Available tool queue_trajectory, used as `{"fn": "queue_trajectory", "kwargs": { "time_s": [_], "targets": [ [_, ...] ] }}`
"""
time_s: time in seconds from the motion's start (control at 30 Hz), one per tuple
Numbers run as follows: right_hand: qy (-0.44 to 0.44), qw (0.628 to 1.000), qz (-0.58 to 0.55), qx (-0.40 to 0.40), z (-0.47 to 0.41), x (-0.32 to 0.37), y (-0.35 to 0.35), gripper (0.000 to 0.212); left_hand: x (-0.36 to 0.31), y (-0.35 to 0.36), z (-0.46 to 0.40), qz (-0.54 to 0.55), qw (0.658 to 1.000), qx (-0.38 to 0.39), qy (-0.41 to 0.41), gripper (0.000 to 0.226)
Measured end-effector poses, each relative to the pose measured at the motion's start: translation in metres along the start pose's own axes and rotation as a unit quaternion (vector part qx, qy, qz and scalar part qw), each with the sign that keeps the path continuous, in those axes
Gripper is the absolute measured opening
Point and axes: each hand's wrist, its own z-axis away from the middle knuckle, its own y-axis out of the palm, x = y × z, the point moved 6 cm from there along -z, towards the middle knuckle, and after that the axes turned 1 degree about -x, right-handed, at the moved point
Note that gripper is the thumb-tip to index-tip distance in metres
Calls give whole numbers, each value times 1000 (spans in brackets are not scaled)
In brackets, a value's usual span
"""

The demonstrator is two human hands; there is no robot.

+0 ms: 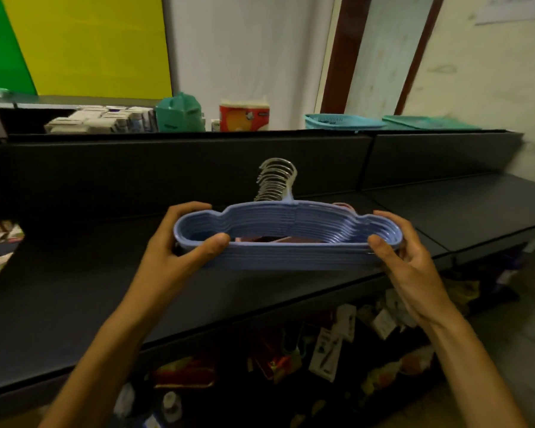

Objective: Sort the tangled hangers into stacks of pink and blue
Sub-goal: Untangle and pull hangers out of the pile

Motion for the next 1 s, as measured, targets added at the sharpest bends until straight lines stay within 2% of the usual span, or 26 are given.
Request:
{"fn": "queue_trajectory", "kwargs": {
  "time_s": [0.23,0.33,0.5,0.7,1.0],
  "targets": [
    [22,999,9,-45,2,-41,-163,69,-22,166,1,25,998,51,19,43],
    [31,997,15,-63,2,-59,-227,67,-25,233,0,37,997,66,23,39],
    [54,994,25,-87,-3,-89,-312,64,-23,327,-13,58,992,110,5,52],
    [70,989,35,-124,-24,-135,-405,65,-8,439,-38,80,987,137,-9,39],
    [70,985,64,-145,-118,-213,-529,65,34,605,-116,114,980,159,-47,50]
  ]
}}
